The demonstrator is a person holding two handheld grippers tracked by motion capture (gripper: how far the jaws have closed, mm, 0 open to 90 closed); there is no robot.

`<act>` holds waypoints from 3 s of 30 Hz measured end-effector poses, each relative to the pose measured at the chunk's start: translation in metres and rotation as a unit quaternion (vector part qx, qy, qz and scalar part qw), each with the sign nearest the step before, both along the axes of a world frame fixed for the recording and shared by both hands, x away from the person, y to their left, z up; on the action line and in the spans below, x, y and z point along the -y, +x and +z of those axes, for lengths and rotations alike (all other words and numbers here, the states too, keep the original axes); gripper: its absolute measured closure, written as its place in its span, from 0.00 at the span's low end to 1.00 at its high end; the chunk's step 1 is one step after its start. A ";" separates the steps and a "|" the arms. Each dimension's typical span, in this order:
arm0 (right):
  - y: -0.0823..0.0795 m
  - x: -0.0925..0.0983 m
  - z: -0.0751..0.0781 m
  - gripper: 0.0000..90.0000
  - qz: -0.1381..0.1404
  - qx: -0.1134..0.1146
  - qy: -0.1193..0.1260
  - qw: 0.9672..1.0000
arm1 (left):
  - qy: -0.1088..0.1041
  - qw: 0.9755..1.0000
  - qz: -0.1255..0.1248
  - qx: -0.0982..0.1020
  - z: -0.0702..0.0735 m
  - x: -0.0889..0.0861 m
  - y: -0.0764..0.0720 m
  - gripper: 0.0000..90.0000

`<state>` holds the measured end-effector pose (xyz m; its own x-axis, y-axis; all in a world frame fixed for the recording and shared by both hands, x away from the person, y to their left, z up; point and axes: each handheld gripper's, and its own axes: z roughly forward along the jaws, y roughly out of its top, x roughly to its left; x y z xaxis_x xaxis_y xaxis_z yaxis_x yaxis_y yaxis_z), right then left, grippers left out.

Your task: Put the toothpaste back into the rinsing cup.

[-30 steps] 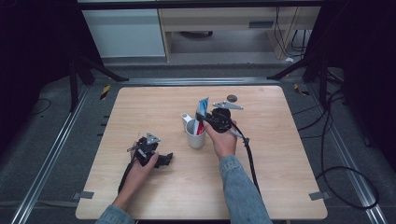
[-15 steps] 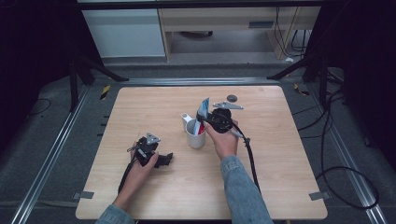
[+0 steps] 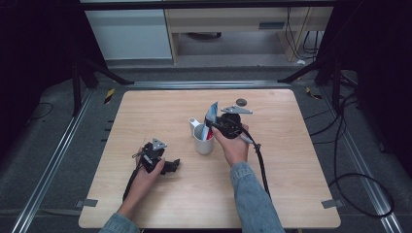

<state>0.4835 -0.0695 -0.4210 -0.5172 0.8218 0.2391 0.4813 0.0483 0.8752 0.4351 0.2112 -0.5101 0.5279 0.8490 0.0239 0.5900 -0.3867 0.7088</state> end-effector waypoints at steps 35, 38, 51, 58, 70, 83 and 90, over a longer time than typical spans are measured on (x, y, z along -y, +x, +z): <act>-0.008 -0.004 0.011 0.37 -0.032 0.026 -0.024 0.999 | 0.001 1.000 -0.003 -0.001 0.000 0.001 0.000 0.00; -0.009 -0.003 0.013 0.34 -0.032 0.020 -0.033 0.999 | 0.001 1.000 -0.003 -0.001 0.000 0.001 0.000 0.00; -0.014 -0.002 0.020 0.14 -0.043 0.036 -0.070 0.996 | 0.000 1.000 -0.005 0.000 0.000 0.003 -0.001 0.00; -0.017 -0.001 0.022 0.10 -0.036 0.034 -0.096 0.994 | 0.001 1.000 -0.005 -0.001 0.000 0.003 -0.001 0.00; -0.029 0.005 0.035 0.09 -0.027 0.045 -0.112 0.992 | -0.001 1.000 -0.004 0.000 0.000 0.004 -0.001 0.00; -0.038 0.015 0.038 0.10 -0.023 0.053 -0.157 0.986 | -0.001 1.000 -0.005 0.000 0.000 0.004 -0.001 0.00; -0.042 0.020 0.038 0.10 -0.021 0.057 -0.171 0.983 | 0.000 1.000 -0.005 0.000 0.000 0.004 -0.001 0.00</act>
